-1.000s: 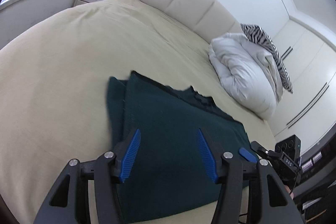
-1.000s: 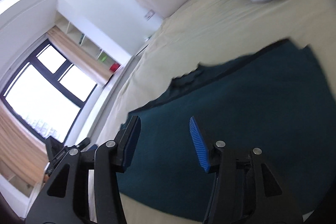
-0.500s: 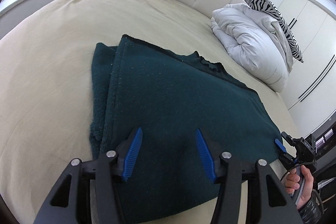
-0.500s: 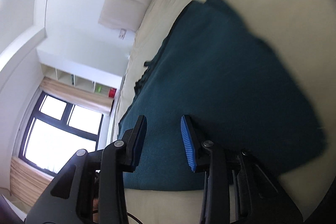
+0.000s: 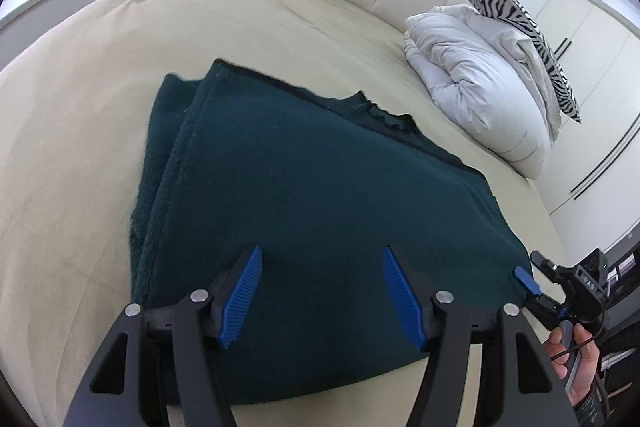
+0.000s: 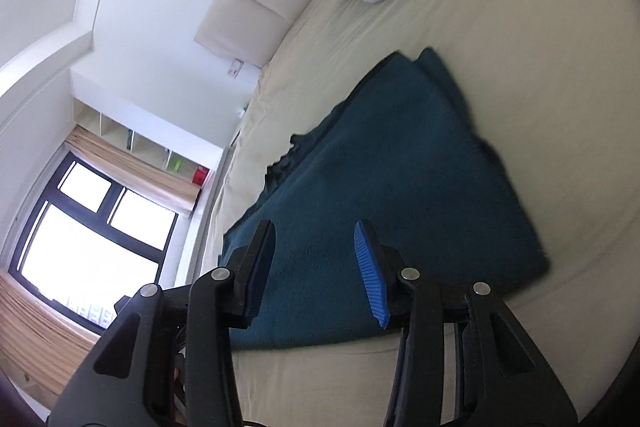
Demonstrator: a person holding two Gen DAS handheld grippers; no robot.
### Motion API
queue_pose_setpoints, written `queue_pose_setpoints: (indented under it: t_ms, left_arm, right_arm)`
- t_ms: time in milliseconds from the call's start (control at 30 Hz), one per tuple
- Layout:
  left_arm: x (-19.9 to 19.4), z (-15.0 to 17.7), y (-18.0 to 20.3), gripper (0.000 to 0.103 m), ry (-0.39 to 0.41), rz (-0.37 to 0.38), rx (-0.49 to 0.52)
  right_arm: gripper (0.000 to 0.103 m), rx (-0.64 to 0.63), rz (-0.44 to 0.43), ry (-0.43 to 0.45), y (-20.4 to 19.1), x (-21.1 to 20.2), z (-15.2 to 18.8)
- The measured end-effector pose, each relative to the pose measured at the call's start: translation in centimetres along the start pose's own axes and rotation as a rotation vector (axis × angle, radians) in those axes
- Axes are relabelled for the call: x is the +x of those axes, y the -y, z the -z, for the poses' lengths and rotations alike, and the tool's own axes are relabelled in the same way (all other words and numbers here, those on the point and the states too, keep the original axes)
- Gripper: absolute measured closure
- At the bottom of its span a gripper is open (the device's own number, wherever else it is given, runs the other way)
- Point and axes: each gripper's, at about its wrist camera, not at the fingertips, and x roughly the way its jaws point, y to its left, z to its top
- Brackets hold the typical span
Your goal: Fold small clothes
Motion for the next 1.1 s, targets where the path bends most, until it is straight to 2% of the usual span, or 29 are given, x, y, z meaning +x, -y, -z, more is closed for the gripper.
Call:
queue_pose_setpoints:
  t_ms: [67, 133, 167, 367, 400, 433, 467, 500, 533, 567, 633, 700, 767, 833, 933, 1033, 1100]
  left_arm:
    - [-0.7, 0.4, -1.3, 0.042, 0.011, 0.034, -0.035]
    - [-1.4, 0.4, -2.1, 0.042, 0.02, 0.036, -0.051]
    - [-1.7, 0.4, -2.4, 0.042, 0.027, 0.038, -0.06]
    - [-3.0, -0.1, -2.0, 0.038, 0.069, 0.045, -0.079]
    - [-2.9, -0.3, -1.5, 0.038, 0.07, 0.053, -0.07]
    - [-2.8, -0.4, -1.3, 0.038, 0.069, 0.058, -0.065]
    - [-2.6, -0.6, -0.8, 0.038, 0.066, 0.063, -0.057]
    - [-2.2, -0.7, -0.4, 0.038, 0.062, 0.065, -0.049]
    - [-2.0, -0.8, -0.1, 0.038, 0.059, 0.07, -0.043]
    - [-1.7, -1.0, 0.3, 0.038, 0.055, 0.076, -0.035]
    - [-1.1, -1.3, 1.1, 0.038, 0.045, 0.075, -0.015]
    - [-0.3, -1.7, 1.9, 0.038, 0.035, 0.075, 0.01]
    - [0.5, -2.2, 2.8, 0.037, 0.023, 0.069, 0.043]
    - [1.5, -2.6, 3.3, 0.037, 0.01, 0.067, 0.052]
    - [3.1, -3.0, 3.5, 0.037, -0.019, 0.057, 0.059]
    - [4.2, -2.8, 3.4, 0.037, -0.04, 0.033, 0.078]
    - [4.5, -2.6, 2.9, 0.037, -0.054, 0.038, 0.079]
  right_arm:
    - [0.064, 0.066, 0.064, -0.032, 1.8, 1.3, 0.2]
    - [0.068, 0.121, 0.013, -0.01, 3.9, 0.3, 0.4]
    - [0.068, 0.128, 0.022, 0.008, 4.3, -0.5, 0.5]
    - [0.062, -0.002, 0.193, 0.151, 3.6, -6.6, -0.5]
    - [0.059, -0.036, 0.233, 0.165, 3.1, -7.5, -0.9]
    - [0.048, -0.058, 0.254, 0.173, 2.9, -8.1, -1.3]
    - [0.042, -0.082, 0.271, 0.181, 2.7, -8.6, -1.6]
    - [0.027, -0.114, 0.291, 0.191, 2.4, -8.9, -2.0]
    - [0.018, -0.134, 0.303, 0.197, 2.2, -8.9, -2.2]
    - [0.018, -0.152, 0.311, 0.194, 2.2, -8.7, -2.5]
    - [0.018, -0.152, 0.309, 0.149, 2.5, -7.8, -3.4]
    - [0.018, -0.093, 0.287, 0.093, 3.8, -6.8, -4.3]
    - [0.018, 0.014, 0.23, 0.04, 5.7, -5.5, -5.4]
    - [0.018, 0.063, 0.177, 0.023, 6.7, -4.4, -6.3]
    - [0.018, 0.118, 0.144, 0.011, 7.3, -3.1, -7.5]
    - [0.02, 0.161, 0.037, -0.048, 7.0, -1.2, -8.7]
    - [0.02, 0.162, 0.056, -0.098, 6.4, 0.6, -9.1]
